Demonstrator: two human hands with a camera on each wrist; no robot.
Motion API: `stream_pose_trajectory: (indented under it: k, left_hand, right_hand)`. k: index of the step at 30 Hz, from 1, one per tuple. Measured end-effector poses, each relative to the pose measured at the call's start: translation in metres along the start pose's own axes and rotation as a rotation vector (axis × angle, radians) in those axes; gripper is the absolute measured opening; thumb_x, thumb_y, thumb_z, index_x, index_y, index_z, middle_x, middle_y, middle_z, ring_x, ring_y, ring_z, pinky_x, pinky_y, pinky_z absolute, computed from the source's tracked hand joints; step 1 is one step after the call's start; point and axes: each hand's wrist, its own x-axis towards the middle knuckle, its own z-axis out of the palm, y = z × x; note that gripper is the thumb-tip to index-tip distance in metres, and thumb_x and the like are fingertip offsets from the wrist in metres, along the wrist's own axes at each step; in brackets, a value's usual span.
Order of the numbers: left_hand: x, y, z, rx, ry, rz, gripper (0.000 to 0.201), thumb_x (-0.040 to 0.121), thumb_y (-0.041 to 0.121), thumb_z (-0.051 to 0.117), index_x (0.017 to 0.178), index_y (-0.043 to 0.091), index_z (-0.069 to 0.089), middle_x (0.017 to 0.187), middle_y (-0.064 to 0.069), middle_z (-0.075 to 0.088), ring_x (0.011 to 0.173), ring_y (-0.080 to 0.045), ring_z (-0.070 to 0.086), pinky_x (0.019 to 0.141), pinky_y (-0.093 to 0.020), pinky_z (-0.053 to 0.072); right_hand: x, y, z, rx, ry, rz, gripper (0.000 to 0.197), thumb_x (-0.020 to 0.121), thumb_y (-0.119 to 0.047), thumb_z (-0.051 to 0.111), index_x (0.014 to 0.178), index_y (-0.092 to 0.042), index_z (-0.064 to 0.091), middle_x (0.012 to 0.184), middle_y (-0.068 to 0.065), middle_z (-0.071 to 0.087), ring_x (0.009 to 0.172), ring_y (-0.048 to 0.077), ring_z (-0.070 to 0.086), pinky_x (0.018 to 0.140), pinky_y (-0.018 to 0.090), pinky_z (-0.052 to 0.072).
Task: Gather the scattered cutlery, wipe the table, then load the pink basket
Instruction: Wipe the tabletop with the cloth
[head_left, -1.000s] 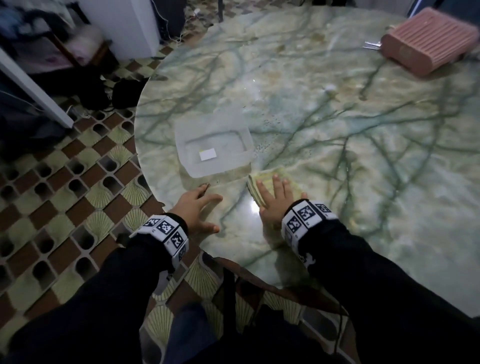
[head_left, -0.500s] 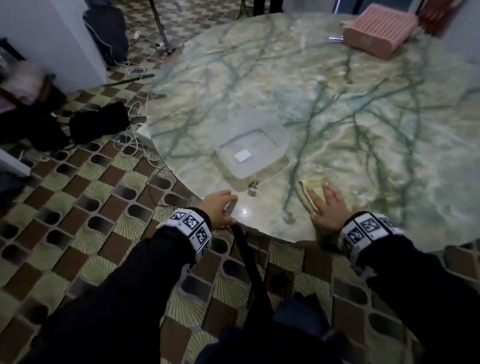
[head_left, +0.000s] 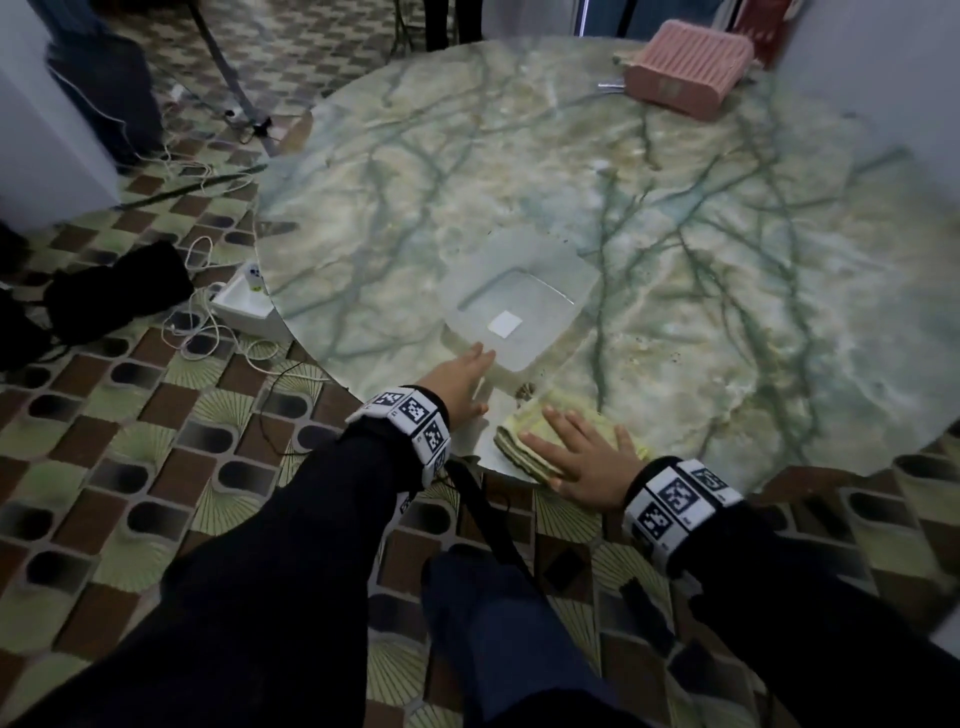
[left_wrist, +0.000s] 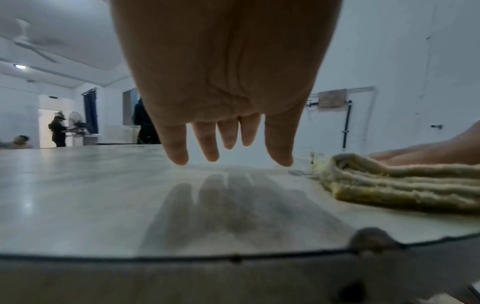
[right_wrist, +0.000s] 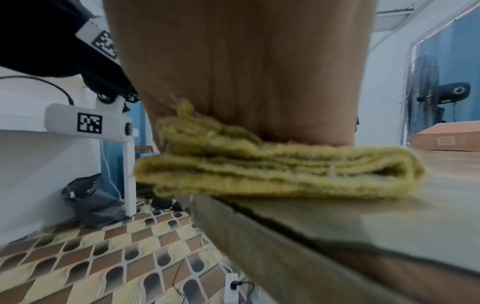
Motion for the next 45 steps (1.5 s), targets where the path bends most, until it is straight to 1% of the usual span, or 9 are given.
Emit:
stream_pose_trajectory:
  k: [4, 8, 11, 20, 23, 30, 35, 39, 45]
  left_hand:
    - [0.021, -0.012, -0.016, -0.204, 0.174, -0.054, 0.024, 0.094, 0.028, 0.052, 0.107, 0.012, 0.063, 0.116, -0.006, 0.060, 0.106, -0.022, 0.055, 0.086, -0.028, 0.041]
    - [0.049, -0.042, -0.046, -0.577, 0.465, -0.351, 0.036, 0.092, 0.042, 0.050, 0.109, 0.010, 0.050, 0.105, -0.011, 0.058, 0.095, -0.029, 0.057, 0.081, -0.032, 0.046]
    - [0.075, -0.052, -0.058, -0.835, 0.288, -0.354, 0.050, 0.091, 0.038, 0.053, 0.133, 0.014, 0.040, 0.121, -0.012, 0.053, 0.096, -0.031, 0.059, 0.080, -0.033, 0.051]
    - [0.114, -0.012, -0.076, -0.780, 0.209, -0.061, 0.023, 0.091, 0.023, 0.051, 0.072, 0.012, 0.057, 0.070, -0.011, 0.049, 0.064, -0.020, 0.048, 0.082, -0.048, 0.051]
    - [0.125, 0.013, -0.079, -0.631, 0.144, 0.016, 0.024, 0.094, 0.017, 0.048, 0.086, 0.008, 0.069, 0.076, -0.013, 0.060, 0.072, -0.028, 0.061, 0.080, -0.038, 0.052]
    - [0.133, 0.033, -0.070, -0.472, 0.015, 0.102, 0.026, 0.091, 0.011, 0.048, 0.103, -0.001, 0.068, 0.095, -0.020, 0.069, 0.088, -0.030, 0.065, 0.079, -0.033, 0.051]
    - [0.131, 0.018, -0.077, -0.443, -0.090, 0.149, 0.048, 0.094, 0.035, 0.051, 0.133, 0.008, 0.049, 0.129, -0.011, 0.057, 0.116, -0.025, 0.054, 0.096, -0.031, 0.041]
    - [0.121, -0.042, -0.095, -0.244, 0.070, 0.215, 0.058, 0.092, 0.037, 0.053, 0.143, 0.018, 0.034, 0.145, -0.006, 0.040, 0.133, -0.021, 0.038, 0.108, -0.031, 0.028]
    - [0.095, -0.154, -0.087, 0.183, -0.119, 0.055, 0.094, 0.073, 0.046, 0.072, 0.148, 0.026, 0.018, 0.157, -0.002, 0.008, 0.144, -0.022, 0.007, 0.116, -0.034, 0.011]
  right_hand:
    - [-0.001, -0.001, -0.001, 0.029, -0.013, -0.004, 0.062, 0.099, -0.035, 0.032, 0.143, -0.048, -0.010, 0.151, -0.008, -0.031, 0.142, 0.017, -0.024, 0.110, 0.060, -0.005]
    - [0.000, -0.003, -0.008, 0.057, -0.024, 0.002, 0.064, 0.100, -0.032, 0.032, 0.141, -0.048, -0.015, 0.149, -0.005, -0.035, 0.141, 0.018, -0.026, 0.109, 0.060, -0.007]
    - [0.008, -0.012, -0.013, 0.086, 0.021, -0.003, 0.067, 0.098, -0.037, 0.025, 0.116, -0.066, -0.033, 0.139, -0.002, -0.044, 0.136, 0.017, -0.031, 0.108, 0.060, -0.008]
    - [0.039, -0.039, -0.031, 0.086, 0.118, 0.108, 0.073, 0.079, -0.045, 0.020, 0.127, -0.056, -0.035, 0.150, 0.005, -0.014, 0.142, 0.032, 0.005, 0.092, 0.073, 0.027]
    - [0.045, -0.045, -0.025, 0.123, 0.104, 0.011, 0.059, 0.077, -0.051, 0.003, 0.127, -0.062, -0.028, 0.134, 0.001, -0.045, 0.120, 0.029, -0.044, 0.105, 0.067, -0.005]
    - [0.050, -0.055, -0.037, 0.179, 0.061, 0.092, 0.057, 0.093, -0.044, 0.018, 0.145, -0.045, -0.003, 0.150, -0.005, -0.030, 0.131, 0.022, -0.036, 0.108, 0.062, -0.011]
    - [0.052, -0.063, -0.035, 0.171, 0.165, 0.286, 0.065, 0.074, -0.042, 0.034, 0.139, -0.039, 0.030, 0.139, -0.002, 0.050, 0.124, 0.019, 0.053, 0.081, 0.059, 0.049]
    - [0.072, -0.064, -0.034, 0.158, 0.222, 0.287, 0.072, 0.069, -0.048, 0.033, 0.141, -0.040, 0.028, 0.128, -0.002, 0.061, 0.111, 0.020, 0.063, 0.083, 0.053, 0.050]
    - [0.100, -0.067, -0.077, 0.028, 0.242, 0.249, 0.057, 0.093, -0.048, 0.022, 0.146, -0.044, -0.001, 0.154, 0.001, -0.019, 0.144, 0.021, -0.010, 0.111, 0.050, -0.009]
